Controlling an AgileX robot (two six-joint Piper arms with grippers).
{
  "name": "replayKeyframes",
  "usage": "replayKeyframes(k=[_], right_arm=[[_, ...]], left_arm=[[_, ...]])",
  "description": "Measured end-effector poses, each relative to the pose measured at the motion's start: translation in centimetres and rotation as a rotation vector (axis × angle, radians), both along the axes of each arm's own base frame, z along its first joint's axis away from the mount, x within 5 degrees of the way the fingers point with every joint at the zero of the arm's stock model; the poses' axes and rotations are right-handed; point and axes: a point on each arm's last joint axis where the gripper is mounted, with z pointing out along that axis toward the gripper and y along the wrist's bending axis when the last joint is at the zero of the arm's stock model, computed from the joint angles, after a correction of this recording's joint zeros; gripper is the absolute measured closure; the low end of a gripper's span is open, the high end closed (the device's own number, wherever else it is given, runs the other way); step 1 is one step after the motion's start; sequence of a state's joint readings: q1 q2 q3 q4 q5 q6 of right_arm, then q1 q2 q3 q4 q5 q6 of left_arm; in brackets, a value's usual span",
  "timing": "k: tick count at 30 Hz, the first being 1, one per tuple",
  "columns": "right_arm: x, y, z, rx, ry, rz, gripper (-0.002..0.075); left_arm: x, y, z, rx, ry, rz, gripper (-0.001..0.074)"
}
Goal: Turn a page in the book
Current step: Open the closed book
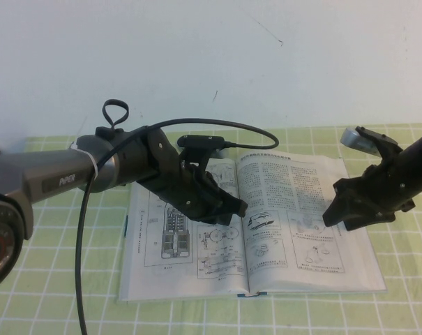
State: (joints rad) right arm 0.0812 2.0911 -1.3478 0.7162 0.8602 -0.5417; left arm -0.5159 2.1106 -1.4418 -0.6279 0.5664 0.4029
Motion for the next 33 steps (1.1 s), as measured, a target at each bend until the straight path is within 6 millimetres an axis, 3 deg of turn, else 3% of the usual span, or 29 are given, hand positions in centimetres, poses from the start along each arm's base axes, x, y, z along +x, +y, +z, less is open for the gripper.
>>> replayKeyframes(k=[33], right_arm=[[0.42,0.75,-0.79,0.127,0.064,-0.082,0.0339]], left_arm=[[-0.04,-0.01,-0.03,-0.001,0.006,0.001,0.0738]])
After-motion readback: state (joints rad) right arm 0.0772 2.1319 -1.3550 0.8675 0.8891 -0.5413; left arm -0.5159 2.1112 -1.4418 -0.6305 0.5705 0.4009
